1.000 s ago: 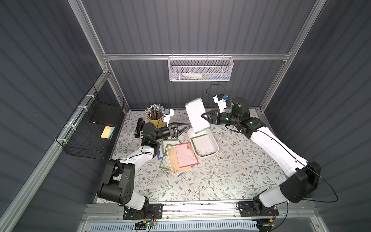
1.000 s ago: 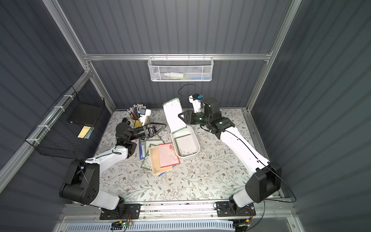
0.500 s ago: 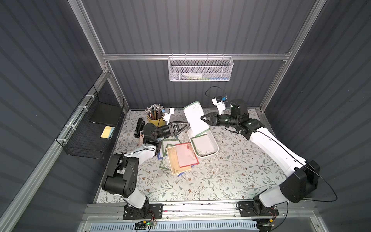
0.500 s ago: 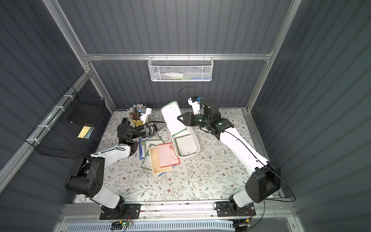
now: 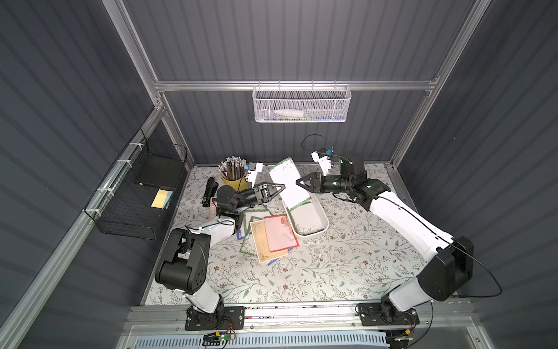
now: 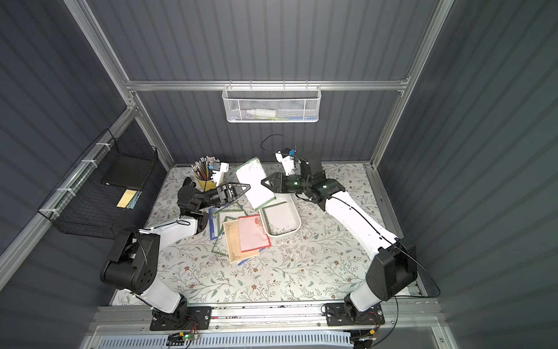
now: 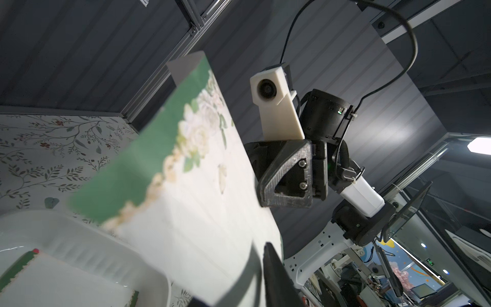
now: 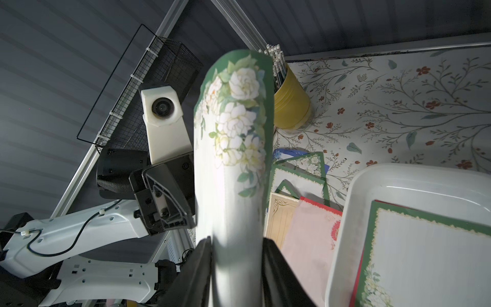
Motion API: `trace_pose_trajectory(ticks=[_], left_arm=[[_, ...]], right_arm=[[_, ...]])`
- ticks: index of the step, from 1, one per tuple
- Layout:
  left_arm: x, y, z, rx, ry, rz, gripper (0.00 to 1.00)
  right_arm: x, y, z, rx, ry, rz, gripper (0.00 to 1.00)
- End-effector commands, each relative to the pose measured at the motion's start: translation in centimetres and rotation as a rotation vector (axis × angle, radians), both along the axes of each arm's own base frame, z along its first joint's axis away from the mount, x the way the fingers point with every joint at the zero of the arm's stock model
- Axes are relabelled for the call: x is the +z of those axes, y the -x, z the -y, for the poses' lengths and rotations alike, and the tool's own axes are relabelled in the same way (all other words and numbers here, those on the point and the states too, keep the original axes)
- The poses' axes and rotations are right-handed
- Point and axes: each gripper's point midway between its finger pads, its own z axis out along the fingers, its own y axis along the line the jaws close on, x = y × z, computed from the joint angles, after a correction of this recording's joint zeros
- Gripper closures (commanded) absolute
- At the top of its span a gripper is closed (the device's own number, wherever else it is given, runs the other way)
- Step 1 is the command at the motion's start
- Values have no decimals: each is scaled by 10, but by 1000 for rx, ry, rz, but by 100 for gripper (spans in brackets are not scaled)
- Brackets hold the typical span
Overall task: Take out the stationery paper from the storage box
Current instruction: Pick up the stationery paper from the storage box, then place the stationery paper at the center of the board.
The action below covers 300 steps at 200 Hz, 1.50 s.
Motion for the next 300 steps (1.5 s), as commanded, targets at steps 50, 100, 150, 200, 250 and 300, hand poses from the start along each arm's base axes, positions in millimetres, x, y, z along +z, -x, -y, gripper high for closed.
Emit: trace_pose_trajectory(ticks=[50,100,150,200,250,300], left_arm=[[1,-8,-1,51,-95,2,100],[-38,-7,-12,126,-359,-88,100],[-66,14,-25,149,-448,-184,100],[-85,20,-37,190,-556,-244,97],[-146,18,-57,233,-731,-385,95],[-177,21,-64,236,-785,-456,94]], right_arm=[[-13,-11,6,-69,56,1,55],[-40,-27,25,-199,183,-13,45],[-79,-44,49,-371,437,3,39],[-119,-43,53,-432,634,-19,34],[-165,-35,41,-381,742,-74,30],[-192,-35,39,-384,804,-101,19]])
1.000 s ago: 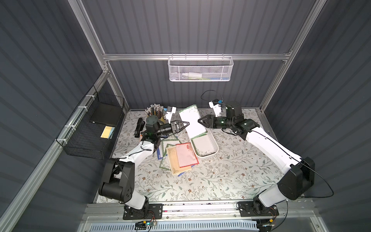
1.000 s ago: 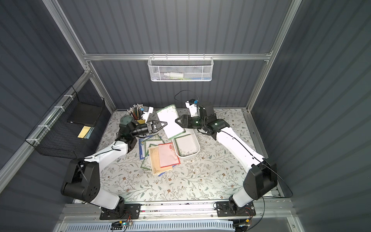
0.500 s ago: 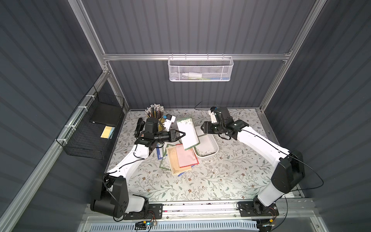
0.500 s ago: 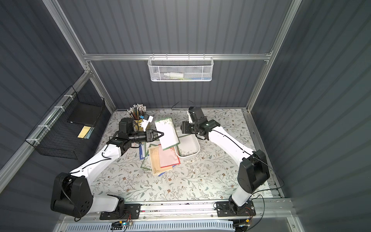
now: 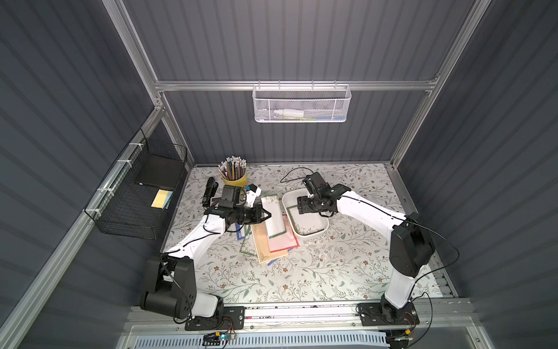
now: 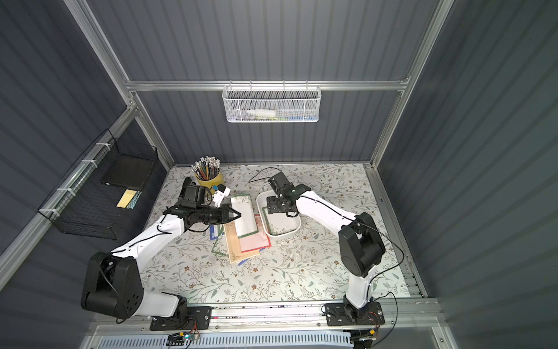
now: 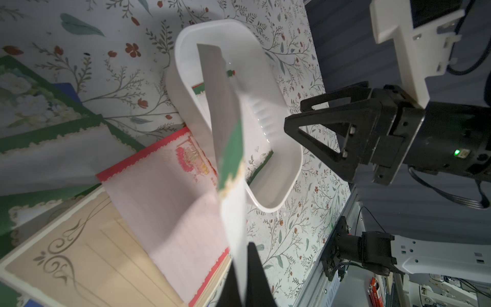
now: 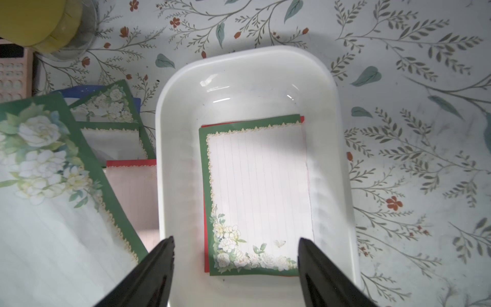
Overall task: Take out the stationery paper from the storage box
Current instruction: Place the stationery paper at the center of the board.
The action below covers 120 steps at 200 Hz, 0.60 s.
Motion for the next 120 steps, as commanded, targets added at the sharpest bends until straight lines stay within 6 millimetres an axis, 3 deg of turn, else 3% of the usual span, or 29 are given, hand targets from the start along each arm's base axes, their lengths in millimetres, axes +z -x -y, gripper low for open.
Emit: trace_pose_trajectory(ticks=[1,79,102,120], left_arm=[[-24,4,-8,3,-55,-48,94],[-65,11,-3,-2,-27,-151,91],[-70,6,-7,19,-54,-156,85],[-71,2,-10,37,-83,-154,78]], right_arm=[[-2,-5,3,-26,38,15,19],[-53,-7,11,-63,141,-32,15],[-70,-10,16,-82,188,-45,7],[-82,-11,15,-79,205,-65,7]])
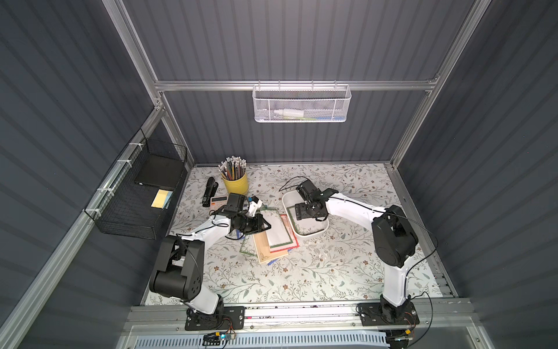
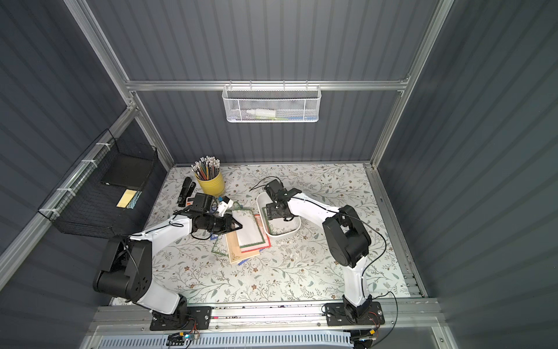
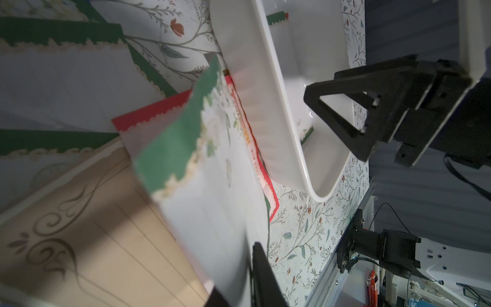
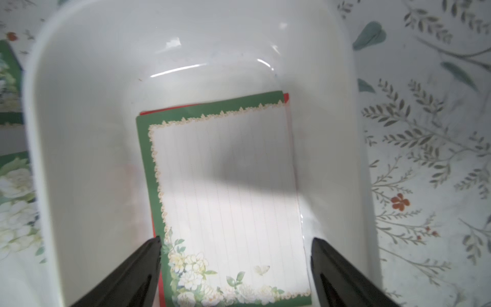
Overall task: Take out the stationery paper from the storage box
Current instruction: Place the stationery paper at the center of the board, then pick up the stationery paper from the storage box.
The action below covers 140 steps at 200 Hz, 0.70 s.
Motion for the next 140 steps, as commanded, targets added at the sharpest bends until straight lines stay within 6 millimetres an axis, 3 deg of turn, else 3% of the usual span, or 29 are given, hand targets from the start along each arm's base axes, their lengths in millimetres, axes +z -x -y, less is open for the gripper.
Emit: trace_pose_trajectory(ticks=[1,9,30,67,140], left_arm=[[-2,-9,-6,23,-37,14,77],[-2,-10,-6,26,-44,16,68],[-6,-9,-8,30,-59,7,60],[-14,-5,-12,37,-82,-12,32],[-4,-7,-14,39,-94,9,25]], right_arm=[[-16,-3,2,-17,47,-13,7],[-21,-4,1,-15,55,-20,7],[-29,-9,-1,-12,71,-27,7],[-40,-12,-5,-4,81,-41,7],[-66,-2,6,-1,141,-94,6]])
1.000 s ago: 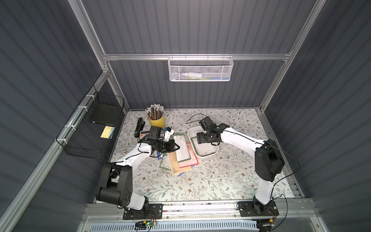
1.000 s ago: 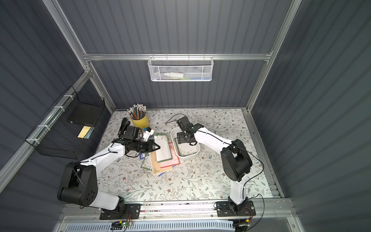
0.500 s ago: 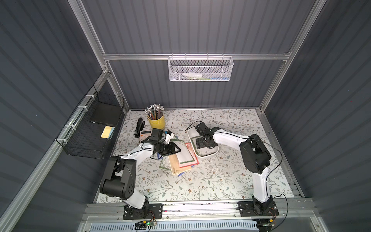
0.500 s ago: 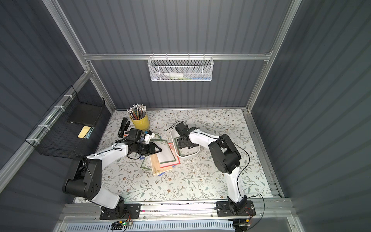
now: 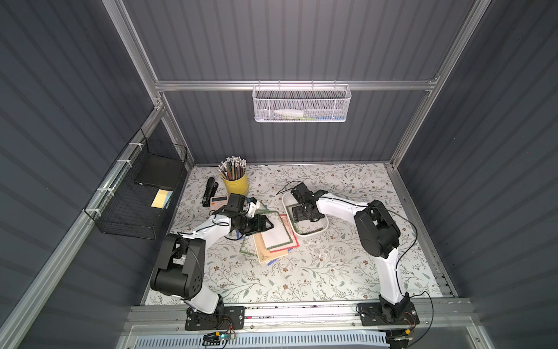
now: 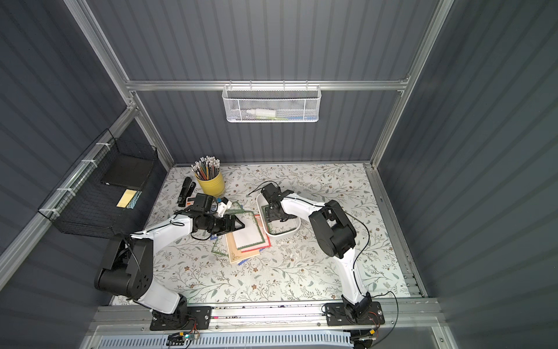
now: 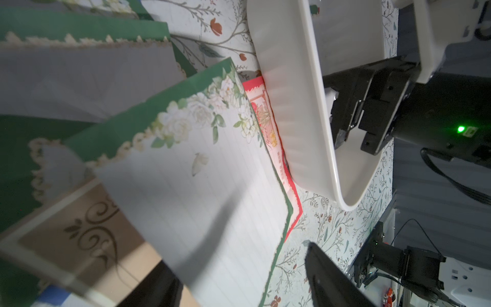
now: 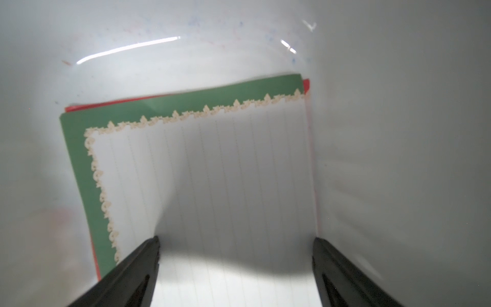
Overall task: Take out the stationery paper from the storage box
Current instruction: Pick up the stationery paper from the storage box.
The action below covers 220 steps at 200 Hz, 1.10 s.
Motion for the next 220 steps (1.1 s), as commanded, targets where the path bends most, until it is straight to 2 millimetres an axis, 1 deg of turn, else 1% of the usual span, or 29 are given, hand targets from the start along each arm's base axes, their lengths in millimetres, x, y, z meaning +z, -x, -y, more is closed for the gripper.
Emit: trace_pose_trajectory(ticks=[1,14,40,74,82,105,130,158,187,206,220], left_arm=[[8,-5,-3,-4,-17,24,25],[8,-5,-4,1,-26,19,20],[11,-5,-9,6,-58,29,14],[24,-10,-19,34,-124,60,11],[26,-12,-24,53,-153,63,10],[26,-15,-40,106,-242,58,9],[25,-16,-41,110,-247,56,8],[21,-15,-38,102,-236,50,8],[18,-15,-38,99,-235,44,8],[16,-14,-37,97,-232,42,8],[14,-14,-37,96,-231,39,8]], right_arm=[[-26,13,12,7,75,-62,6],[-34,17,11,12,71,-89,6],[-50,27,13,12,71,-137,6],[-67,40,22,21,100,-190,8],[-71,44,25,24,113,-204,9],[-80,52,30,32,132,-233,12],[-90,60,35,42,150,-263,16],[-94,66,40,54,165,-278,20],[-98,74,41,74,158,-305,29],[-98,76,41,77,149,-310,35],[-93,74,40,77,147,-302,38]])
